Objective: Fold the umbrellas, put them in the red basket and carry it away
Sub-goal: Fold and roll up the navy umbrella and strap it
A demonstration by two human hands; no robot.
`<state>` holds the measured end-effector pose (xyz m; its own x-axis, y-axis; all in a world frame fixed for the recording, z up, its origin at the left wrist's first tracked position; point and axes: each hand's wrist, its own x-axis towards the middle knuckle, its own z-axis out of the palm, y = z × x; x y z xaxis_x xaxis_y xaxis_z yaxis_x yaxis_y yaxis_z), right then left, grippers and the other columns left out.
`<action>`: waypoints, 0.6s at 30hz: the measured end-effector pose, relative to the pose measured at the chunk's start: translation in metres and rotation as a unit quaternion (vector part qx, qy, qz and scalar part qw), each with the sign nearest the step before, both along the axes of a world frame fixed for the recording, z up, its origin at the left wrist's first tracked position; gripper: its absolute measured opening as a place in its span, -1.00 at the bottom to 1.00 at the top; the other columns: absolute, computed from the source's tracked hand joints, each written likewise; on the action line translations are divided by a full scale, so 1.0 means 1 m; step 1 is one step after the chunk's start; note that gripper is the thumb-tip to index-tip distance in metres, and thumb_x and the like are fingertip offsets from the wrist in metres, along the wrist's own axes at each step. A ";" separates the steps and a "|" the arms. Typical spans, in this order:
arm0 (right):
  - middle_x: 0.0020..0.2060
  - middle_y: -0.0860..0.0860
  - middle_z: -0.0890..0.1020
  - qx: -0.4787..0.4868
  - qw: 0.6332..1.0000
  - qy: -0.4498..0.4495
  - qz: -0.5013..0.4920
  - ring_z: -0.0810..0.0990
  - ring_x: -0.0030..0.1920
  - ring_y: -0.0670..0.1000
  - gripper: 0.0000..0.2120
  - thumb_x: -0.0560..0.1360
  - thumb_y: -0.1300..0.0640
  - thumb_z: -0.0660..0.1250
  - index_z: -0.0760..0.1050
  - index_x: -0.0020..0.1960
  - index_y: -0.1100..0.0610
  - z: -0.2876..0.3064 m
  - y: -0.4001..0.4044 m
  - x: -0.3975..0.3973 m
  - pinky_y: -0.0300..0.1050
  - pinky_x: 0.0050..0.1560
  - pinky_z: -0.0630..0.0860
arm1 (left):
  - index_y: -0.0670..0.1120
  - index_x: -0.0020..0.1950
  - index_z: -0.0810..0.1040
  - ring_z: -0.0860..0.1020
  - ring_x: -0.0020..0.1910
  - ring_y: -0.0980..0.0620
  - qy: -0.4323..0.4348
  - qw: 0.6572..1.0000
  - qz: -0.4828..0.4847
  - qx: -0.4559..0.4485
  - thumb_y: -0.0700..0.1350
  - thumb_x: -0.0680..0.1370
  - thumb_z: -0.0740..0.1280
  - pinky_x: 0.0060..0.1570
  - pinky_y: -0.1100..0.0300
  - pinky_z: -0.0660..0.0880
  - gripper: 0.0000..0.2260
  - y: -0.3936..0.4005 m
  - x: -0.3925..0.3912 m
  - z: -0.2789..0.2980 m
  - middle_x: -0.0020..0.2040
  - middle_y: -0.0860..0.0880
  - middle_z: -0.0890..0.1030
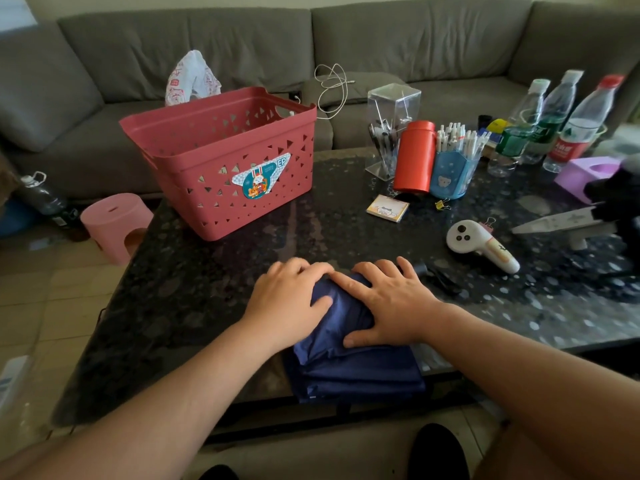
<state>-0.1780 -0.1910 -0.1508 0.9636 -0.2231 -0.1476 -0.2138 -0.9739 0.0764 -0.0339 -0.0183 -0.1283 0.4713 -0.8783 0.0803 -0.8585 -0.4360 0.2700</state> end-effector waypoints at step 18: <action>0.53 -0.08 0.31 0.057 0.998 -0.029 -0.012 0.17 0.57 0.16 -0.07 0.38 -0.63 0.06 -0.01 0.63 -0.27 0.017 0.003 0.009 0.48 0.51 -0.01 | 0.11 0.46 0.39 0.53 0.29 -0.15 0.018 0.986 -0.020 0.163 0.42 0.43 0.44 0.21 -0.06 0.51 -0.29 -0.012 0.012 -0.018 0.28 0.01 0.49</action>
<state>-0.1695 -0.1880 -0.1339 0.9658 -0.2309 -0.1180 -0.2378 -0.9701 -0.0481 -0.0224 -0.0304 -0.1459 0.4338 -0.8721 -0.2264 -0.8687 -0.4716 0.1519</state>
